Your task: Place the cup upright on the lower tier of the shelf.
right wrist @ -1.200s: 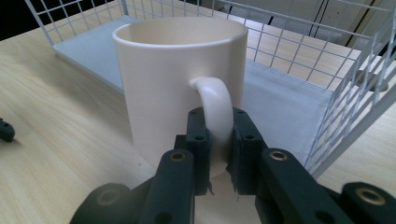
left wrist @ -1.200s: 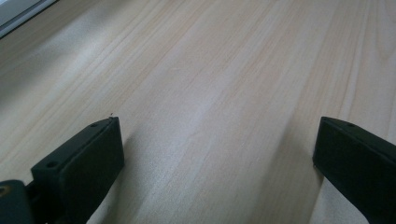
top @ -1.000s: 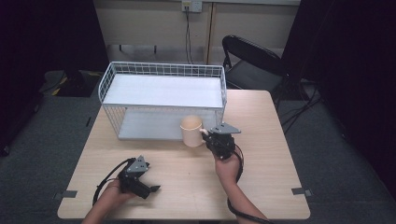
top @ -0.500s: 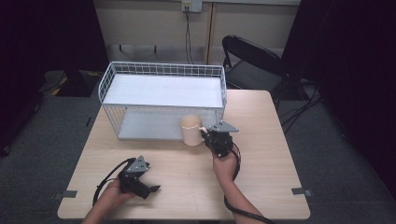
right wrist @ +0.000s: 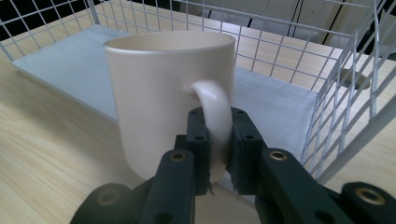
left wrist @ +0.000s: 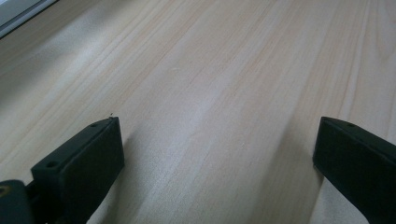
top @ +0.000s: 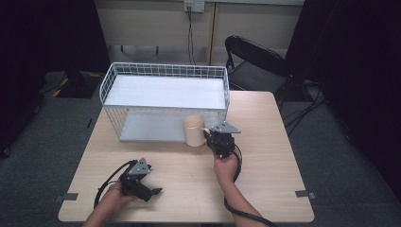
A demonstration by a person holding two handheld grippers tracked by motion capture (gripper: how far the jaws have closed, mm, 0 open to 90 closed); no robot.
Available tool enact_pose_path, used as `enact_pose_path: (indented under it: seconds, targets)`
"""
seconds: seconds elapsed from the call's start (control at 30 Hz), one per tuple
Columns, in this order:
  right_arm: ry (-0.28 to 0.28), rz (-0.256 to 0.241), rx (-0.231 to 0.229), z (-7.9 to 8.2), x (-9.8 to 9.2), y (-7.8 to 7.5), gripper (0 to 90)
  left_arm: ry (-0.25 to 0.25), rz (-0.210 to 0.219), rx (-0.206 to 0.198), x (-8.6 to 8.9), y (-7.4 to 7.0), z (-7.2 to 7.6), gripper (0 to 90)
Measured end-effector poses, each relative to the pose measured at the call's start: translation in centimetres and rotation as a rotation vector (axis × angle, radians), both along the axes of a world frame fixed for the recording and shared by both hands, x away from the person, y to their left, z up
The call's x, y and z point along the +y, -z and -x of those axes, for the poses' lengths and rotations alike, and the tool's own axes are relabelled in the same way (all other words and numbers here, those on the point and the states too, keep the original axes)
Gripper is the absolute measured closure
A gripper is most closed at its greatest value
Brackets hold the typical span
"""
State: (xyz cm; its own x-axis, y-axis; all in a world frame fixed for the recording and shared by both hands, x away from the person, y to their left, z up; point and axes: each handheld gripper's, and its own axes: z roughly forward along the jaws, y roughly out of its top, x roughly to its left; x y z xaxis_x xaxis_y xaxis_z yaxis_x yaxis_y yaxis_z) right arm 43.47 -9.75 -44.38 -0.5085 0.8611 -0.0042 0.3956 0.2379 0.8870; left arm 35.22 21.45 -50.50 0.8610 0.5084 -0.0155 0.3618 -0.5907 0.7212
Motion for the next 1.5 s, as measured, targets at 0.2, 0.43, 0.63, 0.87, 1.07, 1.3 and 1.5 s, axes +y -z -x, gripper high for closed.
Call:
enact_pose_path:
  seconds: [0.2,0.43,0.63,0.87,1.07,1.3,1.5]
  targets:
    - [-0.007,0.020,0.007,0.2,0.4,0.3,80.8,-0.002,0.000,0.000,0.0,0.0,0.0,1.4]
    - [-0.012,0.012,0.047,0.2,0.2,0.9,80.7,-0.006,-0.002,0.000,0.0,0.0,0.0,1.1]
    - [-0.021,0.013,0.062,0.1,0.5,1.1,80.7,-0.006,-0.001,-0.001,0.0,0.0,0.0,1.1]
    - [-0.024,0.022,0.069,-0.1,1.3,1.0,80.7,-0.006,-0.002,0.000,0.0,0.0,0.0,1.1]
    - [-0.009,0.028,0.063,-0.3,1.9,1.0,80.7,-0.007,-0.002,0.001,0.0,0.0,0.0,1.0]
    - [-0.001,0.030,0.059,-0.5,2.4,1.2,80.7,-0.008,-0.002,0.001,0.0,0.0,0.0,1.0]
    - [-0.009,0.031,0.069,-0.7,2.5,1.4,80.5,-0.008,-0.003,0.001,0.0,0.0,0.0,1.0]
